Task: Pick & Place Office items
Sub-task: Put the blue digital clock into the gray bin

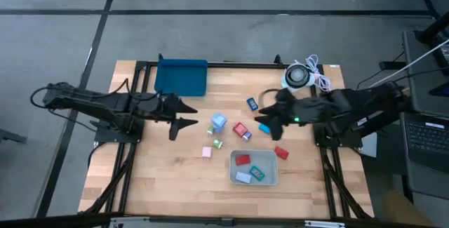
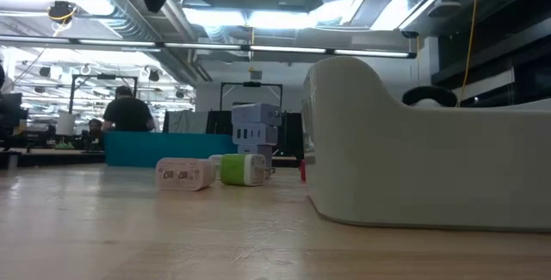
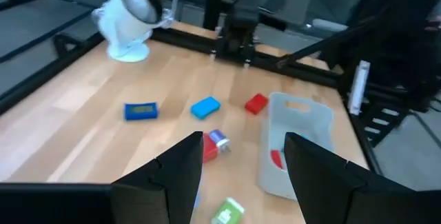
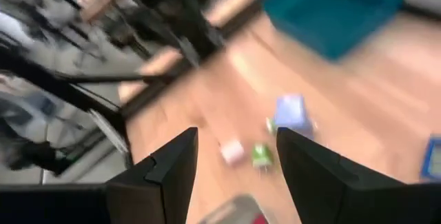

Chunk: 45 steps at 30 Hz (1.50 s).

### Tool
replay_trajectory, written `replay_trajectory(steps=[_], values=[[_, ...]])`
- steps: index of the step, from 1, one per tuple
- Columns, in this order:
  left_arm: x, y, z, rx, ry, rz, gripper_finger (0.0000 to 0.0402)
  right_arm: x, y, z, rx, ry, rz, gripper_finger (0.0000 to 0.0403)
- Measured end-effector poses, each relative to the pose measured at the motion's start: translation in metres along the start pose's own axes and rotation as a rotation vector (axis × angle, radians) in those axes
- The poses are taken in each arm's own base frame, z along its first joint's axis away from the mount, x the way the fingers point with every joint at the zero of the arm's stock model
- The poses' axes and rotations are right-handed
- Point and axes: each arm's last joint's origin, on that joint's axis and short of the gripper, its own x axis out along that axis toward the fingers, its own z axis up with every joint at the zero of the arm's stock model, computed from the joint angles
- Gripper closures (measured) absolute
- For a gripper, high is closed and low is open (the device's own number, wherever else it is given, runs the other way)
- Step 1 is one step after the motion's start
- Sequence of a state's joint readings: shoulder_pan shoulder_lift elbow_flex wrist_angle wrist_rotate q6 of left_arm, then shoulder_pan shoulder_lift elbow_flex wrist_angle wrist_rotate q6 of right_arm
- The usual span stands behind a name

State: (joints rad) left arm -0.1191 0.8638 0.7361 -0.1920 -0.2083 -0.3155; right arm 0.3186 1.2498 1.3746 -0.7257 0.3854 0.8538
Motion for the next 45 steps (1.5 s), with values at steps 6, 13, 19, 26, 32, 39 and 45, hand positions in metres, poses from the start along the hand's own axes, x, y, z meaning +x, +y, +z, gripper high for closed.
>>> replay_trajectory(steps=[6, 13, 19, 26, 32, 39, 45], values=[[-0.007, 0.001, 0.0, -0.008, -0.015, 0.043, 0.0204, 0.061, 0.0, -0.015, -0.052, 0.239, 0.004, 0.0198], [-0.015, -0.006, -0.003, -0.032, -0.009, 0.026, 0.0204, 0.108, 0.0, -0.041, -0.078, 0.398, -0.063, 0.0198], [-0.026, -0.014, -0.009, -0.022, 0.017, 0.019, 0.0203, 0.124, -0.016, -0.062, -0.114, 0.525, -0.275, 0.0198], [-0.035, -0.02, -0.014, -0.004, 0.04, -0.015, 0.0204, 0.116, -0.059, -0.061, 0.028, 0.628, -0.64, 0.0198], [-0.036, -0.022, -0.015, 0.023, 0.047, -0.041, 0.0203, 0.117, -0.079, -0.052, 0.126, 0.649, -0.538, 0.0198], [-0.037, -0.025, -0.016, 0.022, 0.048, -0.052, 0.0203, 0.113, -0.11, -0.063, 0.17, 0.691, -0.46, 0.0198], [-0.037, -0.025, -0.012, -0.009, 0.007, -0.034, 0.0203, 0.109, -0.128, -0.081, 0.037, 0.766, -0.485, 0.0198]])
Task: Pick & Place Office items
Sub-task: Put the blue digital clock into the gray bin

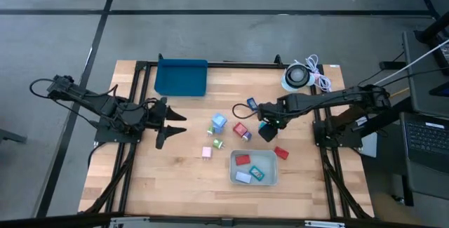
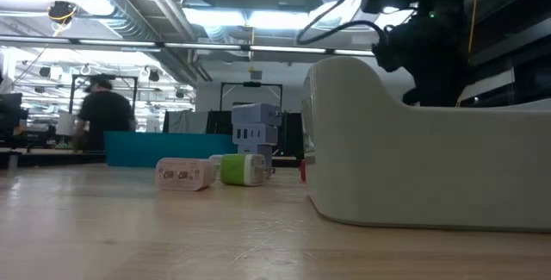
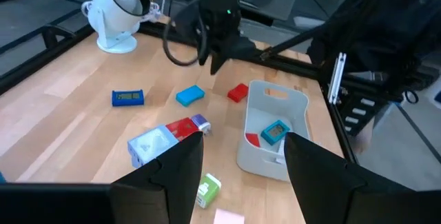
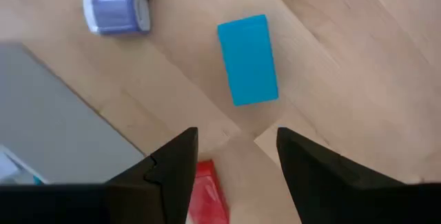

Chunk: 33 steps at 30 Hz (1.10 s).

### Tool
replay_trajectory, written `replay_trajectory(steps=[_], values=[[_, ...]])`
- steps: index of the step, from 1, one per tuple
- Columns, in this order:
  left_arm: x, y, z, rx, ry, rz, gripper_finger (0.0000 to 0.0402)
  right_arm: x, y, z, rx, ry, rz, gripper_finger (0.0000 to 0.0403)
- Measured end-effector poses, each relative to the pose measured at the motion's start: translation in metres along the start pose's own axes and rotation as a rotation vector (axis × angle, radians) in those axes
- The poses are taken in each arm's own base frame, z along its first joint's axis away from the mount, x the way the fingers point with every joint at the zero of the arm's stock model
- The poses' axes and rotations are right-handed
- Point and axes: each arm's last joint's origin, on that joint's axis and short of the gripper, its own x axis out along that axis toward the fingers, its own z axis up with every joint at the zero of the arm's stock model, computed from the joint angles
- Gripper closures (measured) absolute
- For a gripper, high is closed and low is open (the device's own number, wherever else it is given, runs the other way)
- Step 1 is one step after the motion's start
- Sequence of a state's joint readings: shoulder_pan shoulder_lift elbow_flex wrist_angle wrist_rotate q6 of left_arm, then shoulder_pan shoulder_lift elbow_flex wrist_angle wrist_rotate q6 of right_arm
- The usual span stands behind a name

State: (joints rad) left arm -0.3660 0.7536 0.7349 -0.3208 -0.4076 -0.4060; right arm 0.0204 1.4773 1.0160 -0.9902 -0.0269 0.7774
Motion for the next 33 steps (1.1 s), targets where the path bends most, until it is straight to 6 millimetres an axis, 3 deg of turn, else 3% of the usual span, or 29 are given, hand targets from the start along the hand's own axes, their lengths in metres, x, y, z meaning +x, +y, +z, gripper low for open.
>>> replay_trajectory(steps=[4, 12, 23, 33], values=[[0.0, 0.001, 0.002, -0.028, -0.026, 0.024, 0.0203, 0.007, 0.001, 0.003, -0.123, -0.003, -0.027, 0.0198], [0.001, 0.001, 0.003, -0.129, -0.055, 0.05, 0.0203, 0.021, 0.002, 0.022, -0.191, -0.082, -0.036, 0.0193], [0.001, 0.0, 0.009, -0.225, -0.117, 0.058, 0.0203, 0.053, -0.012, 0.023, -0.13, 0.023, -0.097, 0.0074], [0.003, 0.005, 0.013, -0.27, -0.153, 0.079, 0.0203, 0.063, -0.014, 0.019, -0.17, 0.021, -0.058, 0.007]])
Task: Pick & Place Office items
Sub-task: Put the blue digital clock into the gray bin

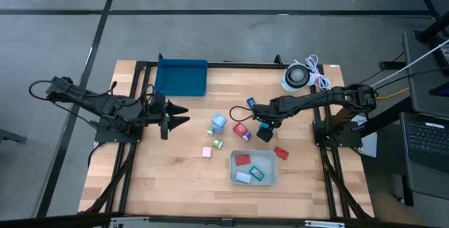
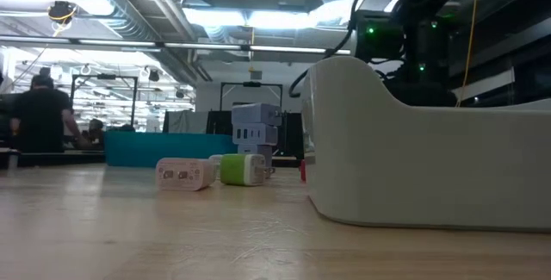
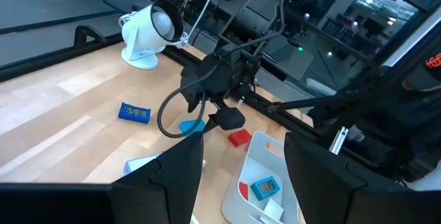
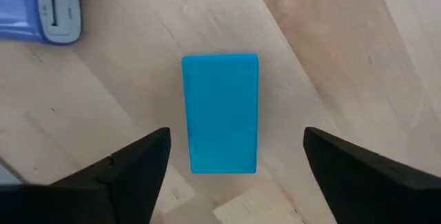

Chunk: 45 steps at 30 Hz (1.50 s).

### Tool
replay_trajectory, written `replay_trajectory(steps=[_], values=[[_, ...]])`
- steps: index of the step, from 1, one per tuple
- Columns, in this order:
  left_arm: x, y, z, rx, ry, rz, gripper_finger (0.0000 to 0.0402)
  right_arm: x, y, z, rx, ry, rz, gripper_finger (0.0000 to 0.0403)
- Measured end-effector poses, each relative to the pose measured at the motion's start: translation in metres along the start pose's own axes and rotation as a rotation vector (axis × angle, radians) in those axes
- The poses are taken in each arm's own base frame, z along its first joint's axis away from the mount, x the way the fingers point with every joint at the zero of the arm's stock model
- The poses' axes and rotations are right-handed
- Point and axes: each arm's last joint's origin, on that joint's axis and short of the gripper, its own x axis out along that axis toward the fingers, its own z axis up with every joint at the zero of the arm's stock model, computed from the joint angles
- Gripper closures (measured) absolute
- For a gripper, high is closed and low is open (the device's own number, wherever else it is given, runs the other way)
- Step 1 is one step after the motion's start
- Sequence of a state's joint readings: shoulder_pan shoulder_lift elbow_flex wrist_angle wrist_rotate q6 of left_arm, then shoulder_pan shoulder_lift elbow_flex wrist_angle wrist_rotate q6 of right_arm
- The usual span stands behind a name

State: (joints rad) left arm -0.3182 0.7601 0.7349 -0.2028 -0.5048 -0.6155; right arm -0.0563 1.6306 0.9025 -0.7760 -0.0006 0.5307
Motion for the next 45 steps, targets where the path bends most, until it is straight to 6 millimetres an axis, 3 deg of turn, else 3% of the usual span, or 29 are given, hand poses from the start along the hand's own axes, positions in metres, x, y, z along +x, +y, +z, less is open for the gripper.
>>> replay_trajectory(steps=[10, 18, 23, 35, 41, 45], values=[[0.001, 0.002, 0.002, 0.014, -0.008, 0.008, 0.0203, 0.004, 0.005, 0.0, -0.038, 0.006, 0.033, 0.0123], [0.001, 0.002, 0.002, 0.017, -0.003, -0.008, 0.0203, 0.023, 0.012, -0.002, -0.062, 0.075, -0.01, 0.0128], [0.001, 0.001, 0.002, 0.016, 0.0, -0.017, 0.0203, 0.024, 0.015, -0.003, -0.046, 0.073, -0.02, 0.0135], [0.001, 0.001, 0.002, 0.016, 0.007, -0.027, 0.0203, 0.024, 0.016, -0.003, 0.001, 0.075, -0.002, 0.0246], [0.001, 0.001, 0.002, 0.016, 0.007, -0.026, 0.0203, 0.012, 0.025, 0.008, 0.041, 0.077, 0.037, 0.0239], [0.001, 0.001, 0.002, 0.017, 0.007, -0.026, 0.0203, -0.018, 0.044, 0.024, 0.019, 0.017, 0.09, 0.022]])
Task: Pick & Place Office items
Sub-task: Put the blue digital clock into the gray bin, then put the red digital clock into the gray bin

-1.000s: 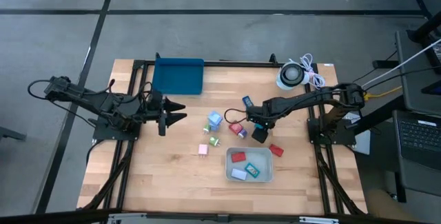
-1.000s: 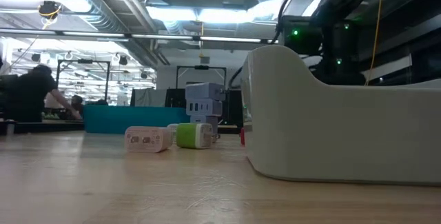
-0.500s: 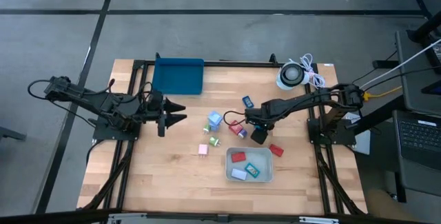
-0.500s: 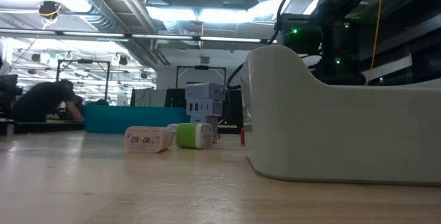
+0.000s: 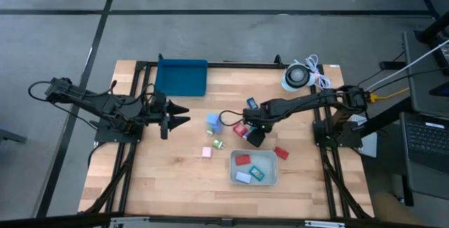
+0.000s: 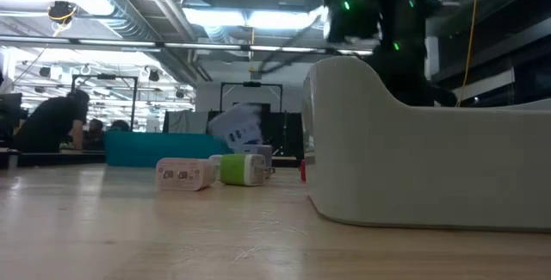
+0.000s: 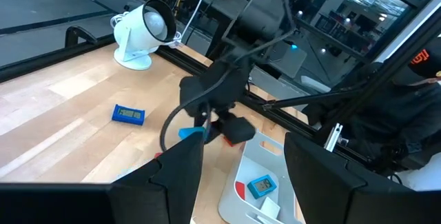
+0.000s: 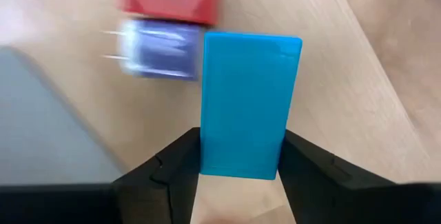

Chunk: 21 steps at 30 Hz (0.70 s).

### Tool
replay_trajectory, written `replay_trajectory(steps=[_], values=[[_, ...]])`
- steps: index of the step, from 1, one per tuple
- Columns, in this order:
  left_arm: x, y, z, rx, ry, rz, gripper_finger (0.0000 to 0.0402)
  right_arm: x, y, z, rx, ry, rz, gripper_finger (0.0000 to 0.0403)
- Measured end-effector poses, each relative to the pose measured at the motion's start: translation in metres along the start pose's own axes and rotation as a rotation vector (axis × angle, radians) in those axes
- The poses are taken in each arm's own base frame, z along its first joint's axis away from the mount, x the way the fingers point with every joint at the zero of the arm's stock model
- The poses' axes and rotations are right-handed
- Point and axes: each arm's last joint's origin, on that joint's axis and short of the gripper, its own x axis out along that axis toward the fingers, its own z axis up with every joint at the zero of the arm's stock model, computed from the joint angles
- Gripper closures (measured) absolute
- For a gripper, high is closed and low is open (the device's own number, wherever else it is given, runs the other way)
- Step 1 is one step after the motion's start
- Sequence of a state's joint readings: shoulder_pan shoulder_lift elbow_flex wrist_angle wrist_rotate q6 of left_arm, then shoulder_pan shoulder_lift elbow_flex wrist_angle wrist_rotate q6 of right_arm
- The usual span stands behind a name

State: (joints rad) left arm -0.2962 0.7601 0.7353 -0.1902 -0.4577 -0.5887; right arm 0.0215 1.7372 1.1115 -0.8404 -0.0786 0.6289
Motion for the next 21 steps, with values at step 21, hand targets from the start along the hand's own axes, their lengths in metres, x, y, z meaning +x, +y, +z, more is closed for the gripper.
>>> replay_trajectory(steps=[21], values=[[0.0, -0.003, 0.0, 0.039, 0.038, -0.084, 0.0203, -0.101, 0.115, -0.082, -0.006, 0.01, 0.162, 0.0223]])
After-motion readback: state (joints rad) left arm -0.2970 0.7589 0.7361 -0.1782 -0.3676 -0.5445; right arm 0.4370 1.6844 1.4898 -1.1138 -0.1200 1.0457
